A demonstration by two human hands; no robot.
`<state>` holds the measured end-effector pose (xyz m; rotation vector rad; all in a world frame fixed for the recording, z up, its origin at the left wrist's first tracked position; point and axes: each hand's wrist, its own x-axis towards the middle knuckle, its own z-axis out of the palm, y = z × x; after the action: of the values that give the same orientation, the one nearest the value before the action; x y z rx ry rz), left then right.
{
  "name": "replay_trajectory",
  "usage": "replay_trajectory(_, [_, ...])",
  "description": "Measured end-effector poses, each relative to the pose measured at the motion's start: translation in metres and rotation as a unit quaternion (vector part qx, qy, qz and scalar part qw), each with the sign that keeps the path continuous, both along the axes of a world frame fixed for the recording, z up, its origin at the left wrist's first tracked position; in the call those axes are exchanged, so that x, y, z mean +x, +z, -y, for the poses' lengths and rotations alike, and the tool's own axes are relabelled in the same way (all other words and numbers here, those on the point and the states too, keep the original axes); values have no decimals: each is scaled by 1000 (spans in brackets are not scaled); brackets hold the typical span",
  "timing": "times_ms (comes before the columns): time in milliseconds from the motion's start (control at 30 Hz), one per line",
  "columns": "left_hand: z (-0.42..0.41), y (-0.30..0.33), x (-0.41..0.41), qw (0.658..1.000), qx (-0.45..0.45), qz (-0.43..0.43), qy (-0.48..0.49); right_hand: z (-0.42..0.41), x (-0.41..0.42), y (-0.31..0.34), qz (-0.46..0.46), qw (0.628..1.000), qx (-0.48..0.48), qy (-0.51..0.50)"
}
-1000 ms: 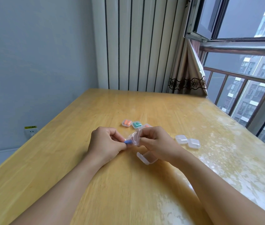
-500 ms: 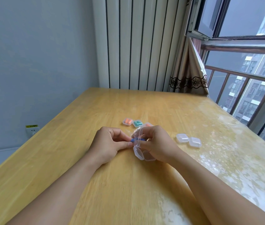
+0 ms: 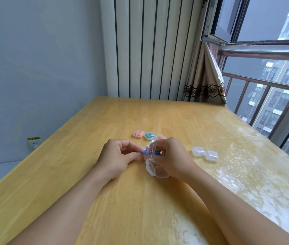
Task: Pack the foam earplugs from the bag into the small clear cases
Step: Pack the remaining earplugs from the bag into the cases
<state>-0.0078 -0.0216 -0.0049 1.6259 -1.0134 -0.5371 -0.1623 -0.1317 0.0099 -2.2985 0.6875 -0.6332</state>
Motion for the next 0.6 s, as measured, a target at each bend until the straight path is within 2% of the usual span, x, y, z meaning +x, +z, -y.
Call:
replay_trajectory(267, [1, 1, -7, 998, 2, 65, 12, 1, 0, 2, 45, 999, 4, 18])
replay_trajectory(600, [-1, 2, -1, 996, -14, 78, 48, 6, -7, 9, 38, 999, 27, 1])
